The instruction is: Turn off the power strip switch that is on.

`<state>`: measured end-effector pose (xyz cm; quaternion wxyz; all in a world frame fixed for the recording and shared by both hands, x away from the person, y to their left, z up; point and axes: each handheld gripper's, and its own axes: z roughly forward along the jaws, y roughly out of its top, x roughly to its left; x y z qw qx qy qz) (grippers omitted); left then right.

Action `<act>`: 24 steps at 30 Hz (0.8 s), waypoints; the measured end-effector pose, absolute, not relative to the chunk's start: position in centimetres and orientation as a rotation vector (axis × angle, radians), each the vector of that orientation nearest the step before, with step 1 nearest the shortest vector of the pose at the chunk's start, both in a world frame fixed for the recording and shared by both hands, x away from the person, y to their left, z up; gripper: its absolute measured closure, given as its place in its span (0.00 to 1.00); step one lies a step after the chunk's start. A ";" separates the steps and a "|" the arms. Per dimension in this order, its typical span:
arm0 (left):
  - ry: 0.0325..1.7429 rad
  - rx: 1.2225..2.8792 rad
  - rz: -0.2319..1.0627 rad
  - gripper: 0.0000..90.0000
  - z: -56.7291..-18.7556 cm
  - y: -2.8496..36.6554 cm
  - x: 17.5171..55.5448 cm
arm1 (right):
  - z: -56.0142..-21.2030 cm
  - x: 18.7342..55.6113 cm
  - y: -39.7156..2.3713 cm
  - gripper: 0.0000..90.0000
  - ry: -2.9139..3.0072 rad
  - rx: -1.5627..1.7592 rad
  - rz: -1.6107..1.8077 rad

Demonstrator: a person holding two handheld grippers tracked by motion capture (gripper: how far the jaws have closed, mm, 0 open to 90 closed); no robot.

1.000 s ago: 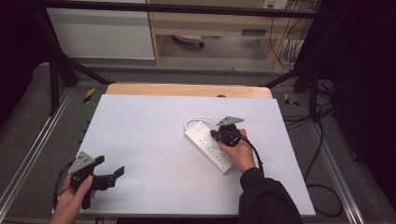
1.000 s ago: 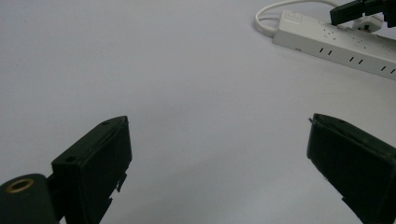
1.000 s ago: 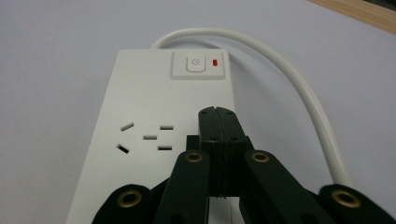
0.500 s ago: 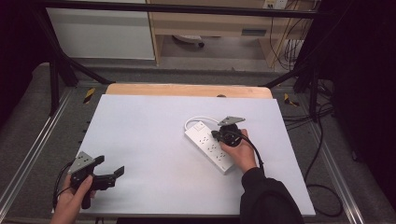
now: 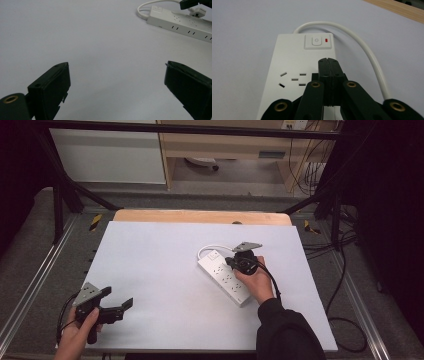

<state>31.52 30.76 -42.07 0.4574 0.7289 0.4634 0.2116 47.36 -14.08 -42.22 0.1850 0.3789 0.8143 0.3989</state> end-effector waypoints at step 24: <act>1.160 1.797 0.520 0.07 -42.3 30.8 31.6 | -38.5 48.4 -14.5 0.08 2.226 1.219 1.113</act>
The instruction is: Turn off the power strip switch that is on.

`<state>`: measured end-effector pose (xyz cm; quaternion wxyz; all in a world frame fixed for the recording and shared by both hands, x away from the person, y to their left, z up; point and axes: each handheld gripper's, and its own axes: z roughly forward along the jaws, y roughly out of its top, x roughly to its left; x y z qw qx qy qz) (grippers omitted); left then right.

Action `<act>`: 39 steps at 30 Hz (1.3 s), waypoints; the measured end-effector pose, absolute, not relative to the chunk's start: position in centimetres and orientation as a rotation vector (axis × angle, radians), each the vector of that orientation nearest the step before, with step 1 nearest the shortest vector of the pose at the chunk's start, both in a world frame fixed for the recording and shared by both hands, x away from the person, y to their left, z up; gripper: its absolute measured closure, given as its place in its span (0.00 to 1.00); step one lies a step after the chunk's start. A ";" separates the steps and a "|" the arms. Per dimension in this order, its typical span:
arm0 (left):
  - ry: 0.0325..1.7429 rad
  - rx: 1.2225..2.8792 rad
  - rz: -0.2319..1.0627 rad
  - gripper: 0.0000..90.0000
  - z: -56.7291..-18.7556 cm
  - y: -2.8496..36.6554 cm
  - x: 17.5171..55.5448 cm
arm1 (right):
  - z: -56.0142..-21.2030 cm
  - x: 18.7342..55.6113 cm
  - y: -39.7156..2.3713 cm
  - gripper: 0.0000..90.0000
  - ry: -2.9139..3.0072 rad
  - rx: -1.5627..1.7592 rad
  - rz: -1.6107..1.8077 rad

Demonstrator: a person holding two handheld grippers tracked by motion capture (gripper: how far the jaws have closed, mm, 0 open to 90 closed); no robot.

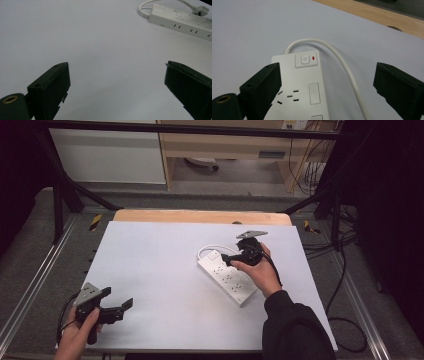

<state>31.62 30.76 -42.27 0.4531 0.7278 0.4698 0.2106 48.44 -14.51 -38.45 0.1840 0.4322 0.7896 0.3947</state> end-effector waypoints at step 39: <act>1.152 1.809 0.524 0.07 -42.4 30.6 31.6 | -35.0 45.5 -20.3 0.05 2.069 1.210 1.210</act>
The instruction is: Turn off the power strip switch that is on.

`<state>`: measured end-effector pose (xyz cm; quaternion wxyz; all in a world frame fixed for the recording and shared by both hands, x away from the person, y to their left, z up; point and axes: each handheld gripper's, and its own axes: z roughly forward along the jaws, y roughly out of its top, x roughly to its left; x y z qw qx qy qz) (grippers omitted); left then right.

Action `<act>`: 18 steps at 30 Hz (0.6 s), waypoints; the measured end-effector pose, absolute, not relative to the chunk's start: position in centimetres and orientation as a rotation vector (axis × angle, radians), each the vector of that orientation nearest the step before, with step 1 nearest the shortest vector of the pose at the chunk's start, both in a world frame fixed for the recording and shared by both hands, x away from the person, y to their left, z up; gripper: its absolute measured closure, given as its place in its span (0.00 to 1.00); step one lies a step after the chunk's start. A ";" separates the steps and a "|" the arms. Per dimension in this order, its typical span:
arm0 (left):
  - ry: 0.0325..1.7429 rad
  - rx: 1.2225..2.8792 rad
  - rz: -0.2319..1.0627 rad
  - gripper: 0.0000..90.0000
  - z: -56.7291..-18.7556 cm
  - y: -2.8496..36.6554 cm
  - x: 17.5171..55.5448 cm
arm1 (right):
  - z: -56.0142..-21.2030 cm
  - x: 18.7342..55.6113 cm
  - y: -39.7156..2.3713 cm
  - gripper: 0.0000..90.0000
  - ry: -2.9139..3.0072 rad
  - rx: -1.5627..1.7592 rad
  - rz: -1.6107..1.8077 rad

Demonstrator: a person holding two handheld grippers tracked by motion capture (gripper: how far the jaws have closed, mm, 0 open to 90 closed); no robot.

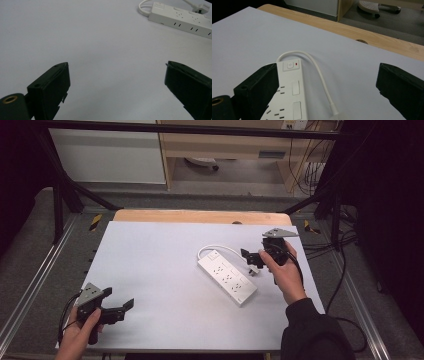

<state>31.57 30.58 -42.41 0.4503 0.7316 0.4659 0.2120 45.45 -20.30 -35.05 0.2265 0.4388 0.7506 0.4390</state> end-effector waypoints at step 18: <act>1.185 1.795 0.498 0.10 -42.4 30.7 31.7 | -36.3 41.0 -24.1 0.05 2.004 1.242 1.237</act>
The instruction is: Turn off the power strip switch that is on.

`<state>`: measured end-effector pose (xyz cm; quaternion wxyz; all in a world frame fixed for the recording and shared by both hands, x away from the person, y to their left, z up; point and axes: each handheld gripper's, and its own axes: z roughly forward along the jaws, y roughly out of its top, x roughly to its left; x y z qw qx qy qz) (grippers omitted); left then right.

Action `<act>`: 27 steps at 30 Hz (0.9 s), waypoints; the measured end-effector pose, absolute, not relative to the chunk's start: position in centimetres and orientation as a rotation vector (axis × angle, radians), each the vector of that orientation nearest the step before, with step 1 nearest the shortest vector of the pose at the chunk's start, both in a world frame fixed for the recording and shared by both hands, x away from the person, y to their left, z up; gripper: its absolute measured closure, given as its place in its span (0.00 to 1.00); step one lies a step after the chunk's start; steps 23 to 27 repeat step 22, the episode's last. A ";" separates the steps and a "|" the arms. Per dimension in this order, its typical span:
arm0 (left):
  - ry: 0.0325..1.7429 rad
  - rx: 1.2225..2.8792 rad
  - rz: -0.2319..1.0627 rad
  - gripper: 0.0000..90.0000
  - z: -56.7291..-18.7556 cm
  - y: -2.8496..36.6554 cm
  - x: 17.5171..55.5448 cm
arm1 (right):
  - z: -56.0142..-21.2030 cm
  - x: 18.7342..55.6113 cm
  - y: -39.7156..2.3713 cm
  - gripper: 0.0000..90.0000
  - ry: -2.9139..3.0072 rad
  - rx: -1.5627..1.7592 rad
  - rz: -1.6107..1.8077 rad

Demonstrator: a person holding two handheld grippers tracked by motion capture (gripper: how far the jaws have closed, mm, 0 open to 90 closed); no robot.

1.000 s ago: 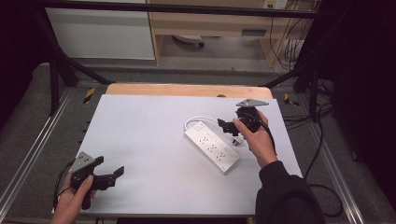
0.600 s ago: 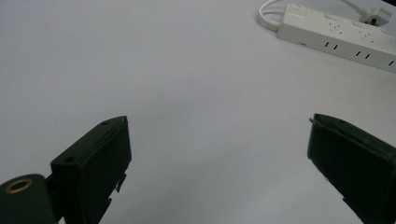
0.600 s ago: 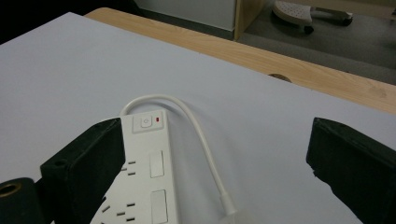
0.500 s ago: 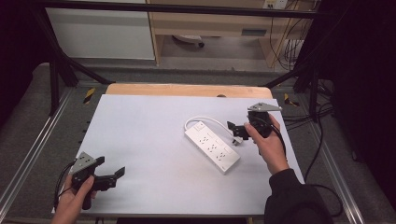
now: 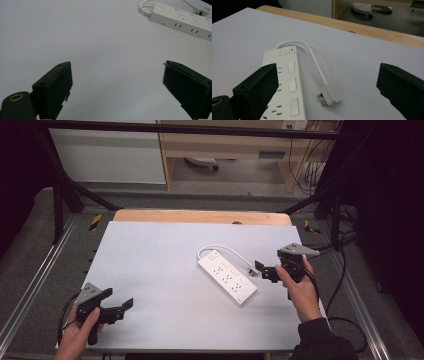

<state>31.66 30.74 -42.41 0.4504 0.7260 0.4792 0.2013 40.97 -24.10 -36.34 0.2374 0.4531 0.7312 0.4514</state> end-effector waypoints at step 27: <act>1.182 1.788 0.499 0.10 -42.4 30.8 31.6 | -43.3 37.3 -27.6 0.05 1.965 1.383 1.134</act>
